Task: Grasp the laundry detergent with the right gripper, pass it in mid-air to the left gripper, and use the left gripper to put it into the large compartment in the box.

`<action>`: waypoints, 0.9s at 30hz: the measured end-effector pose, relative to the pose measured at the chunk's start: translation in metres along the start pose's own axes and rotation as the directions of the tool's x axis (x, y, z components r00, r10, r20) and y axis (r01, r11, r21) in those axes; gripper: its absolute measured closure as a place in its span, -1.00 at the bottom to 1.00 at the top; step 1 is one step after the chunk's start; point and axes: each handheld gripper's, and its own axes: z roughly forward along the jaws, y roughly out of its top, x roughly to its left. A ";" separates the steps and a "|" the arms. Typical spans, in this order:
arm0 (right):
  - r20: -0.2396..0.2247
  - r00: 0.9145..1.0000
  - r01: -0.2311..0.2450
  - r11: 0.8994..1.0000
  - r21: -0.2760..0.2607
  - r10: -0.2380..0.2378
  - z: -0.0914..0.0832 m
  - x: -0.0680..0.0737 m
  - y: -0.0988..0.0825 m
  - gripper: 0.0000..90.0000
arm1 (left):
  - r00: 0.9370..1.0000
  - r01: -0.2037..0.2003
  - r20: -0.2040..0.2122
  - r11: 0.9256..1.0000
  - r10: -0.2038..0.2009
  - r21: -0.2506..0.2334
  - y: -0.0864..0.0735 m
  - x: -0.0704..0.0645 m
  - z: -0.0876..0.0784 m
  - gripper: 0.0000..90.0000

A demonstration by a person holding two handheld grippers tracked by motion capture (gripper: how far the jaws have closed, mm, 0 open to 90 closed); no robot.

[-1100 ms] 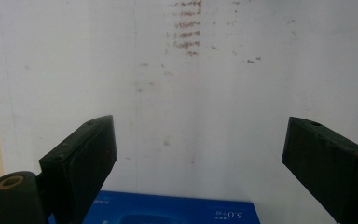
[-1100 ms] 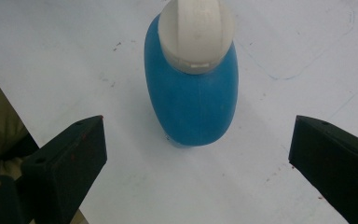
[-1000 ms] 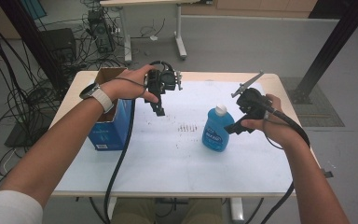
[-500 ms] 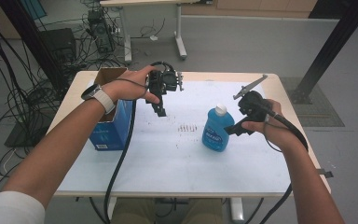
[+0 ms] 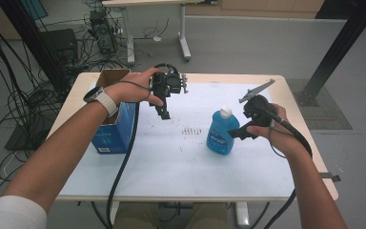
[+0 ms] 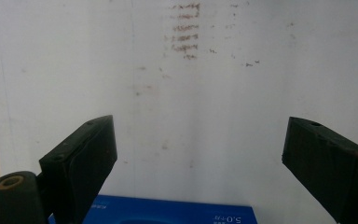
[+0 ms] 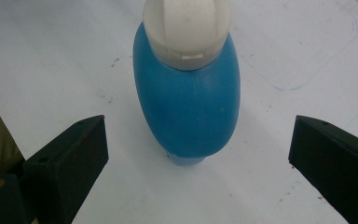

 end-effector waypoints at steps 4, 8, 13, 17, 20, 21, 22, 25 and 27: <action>0.000 1.000 0.001 1.000 -0.012 -0.001 0.001 0.000 -0.001 -0.90 | 1.000 0.002 0.001 1.000 -0.002 -0.001 0.000 0.000 0.000 -0.77; 0.001 1.000 0.002 1.000 -0.022 -0.002 0.003 0.000 -0.002 -0.90 | 1.000 -0.001 0.000 1.000 0.001 0.000 0.000 0.001 0.000 -0.77; -0.005 1.000 0.015 0.999 -0.038 -0.015 0.005 -0.001 -0.003 -0.90 | 1.000 -0.002 0.001 1.000 0.002 -0.002 -0.001 0.001 0.001 -0.77; -0.008 1.000 0.012 0.999 -0.043 -0.012 0.007 -0.001 -0.004 -0.90 | 1.000 0.001 0.003 1.000 -0.001 -0.005 -0.001 0.001 0.002 -0.77; -0.008 1.000 0.008 0.999 -0.048 -0.008 0.008 -0.002 -0.004 -0.90 | 1.000 0.006 0.003 1.000 -0.006 -0.006 -0.002 0.001 0.002 -0.77; -0.009 1.000 -0.005 0.999 -0.047 0.005 0.008 -0.001 -0.005 -0.90 | 1.000 0.006 0.002 1.000 -0.006 -0.004 -0.002 0.001 0.002 -0.77; -0.008 1.000 -0.008 0.999 -0.048 0.007 0.008 -0.001 -0.005 -0.90 | 1.000 0.006 0.002 1.000 -0.006 -0.006 -0.002 0.001 0.002 -0.77; -0.009 1.000 -0.008 0.999 -0.051 0.007 0.009 -0.001 -0.005 -0.90 | 1.000 0.007 0.002 1.000 -0.007 -0.005 -0.002 0.001 0.002 -0.77; -0.013 1.000 -0.008 0.998 -0.056 0.007 0.010 -0.001 -0.005 -0.90 | 1.000 0.006 0.002 1.000 -0.006 -0.005 -0.003 0.001 0.002 -0.77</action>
